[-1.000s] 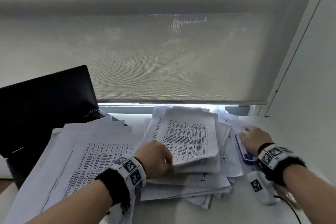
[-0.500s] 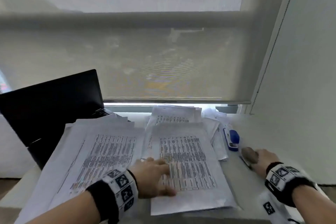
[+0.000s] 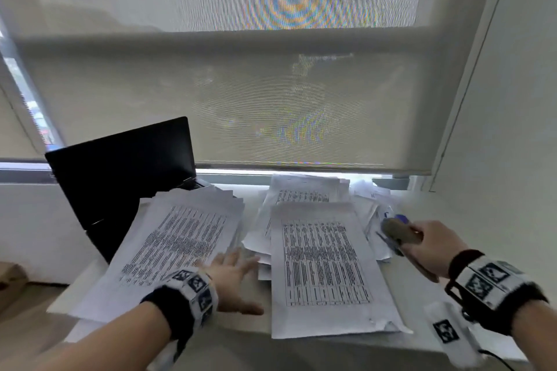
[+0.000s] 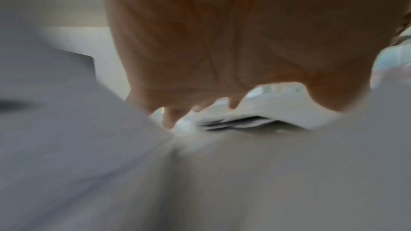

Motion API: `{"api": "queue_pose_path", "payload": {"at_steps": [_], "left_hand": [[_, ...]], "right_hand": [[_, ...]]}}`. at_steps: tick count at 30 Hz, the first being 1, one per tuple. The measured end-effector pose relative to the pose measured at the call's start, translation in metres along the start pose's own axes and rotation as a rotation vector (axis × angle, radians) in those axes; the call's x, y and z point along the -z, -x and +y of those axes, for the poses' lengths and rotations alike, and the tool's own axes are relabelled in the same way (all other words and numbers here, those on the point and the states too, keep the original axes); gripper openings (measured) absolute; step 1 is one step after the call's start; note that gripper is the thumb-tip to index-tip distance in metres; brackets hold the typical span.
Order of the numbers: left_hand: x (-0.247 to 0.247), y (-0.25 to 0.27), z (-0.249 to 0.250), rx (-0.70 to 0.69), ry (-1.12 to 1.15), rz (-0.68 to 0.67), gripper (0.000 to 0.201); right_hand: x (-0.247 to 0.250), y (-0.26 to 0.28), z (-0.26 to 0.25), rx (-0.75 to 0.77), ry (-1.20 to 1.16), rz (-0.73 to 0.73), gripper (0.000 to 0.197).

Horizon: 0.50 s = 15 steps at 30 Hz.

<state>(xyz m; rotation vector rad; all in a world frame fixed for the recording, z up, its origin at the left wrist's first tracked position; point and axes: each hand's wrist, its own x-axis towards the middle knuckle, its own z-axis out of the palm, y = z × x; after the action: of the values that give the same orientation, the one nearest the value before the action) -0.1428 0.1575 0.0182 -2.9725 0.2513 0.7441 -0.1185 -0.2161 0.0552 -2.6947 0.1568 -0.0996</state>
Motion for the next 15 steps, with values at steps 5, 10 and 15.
{"api": "queue_pose_path", "payload": {"at_steps": [5, 10, 15], "left_hand": [[-0.008, -0.003, 0.063, -0.408, -0.175, -0.061, 0.115], [-0.014, -0.01, 0.072, -0.621, -0.18, 0.145, 0.025], [-0.011, 0.001, 0.068, -0.603, 0.113, 0.054, 0.01]], "right_hand": [[-0.008, 0.006, -0.031, 0.078, 0.014, -0.09, 0.022], [-0.007, 0.012, -0.036, 0.092, 0.022, -0.131, 0.023], [-0.013, 0.016, -0.037, 0.107, 0.024, -0.168, 0.017]]}}
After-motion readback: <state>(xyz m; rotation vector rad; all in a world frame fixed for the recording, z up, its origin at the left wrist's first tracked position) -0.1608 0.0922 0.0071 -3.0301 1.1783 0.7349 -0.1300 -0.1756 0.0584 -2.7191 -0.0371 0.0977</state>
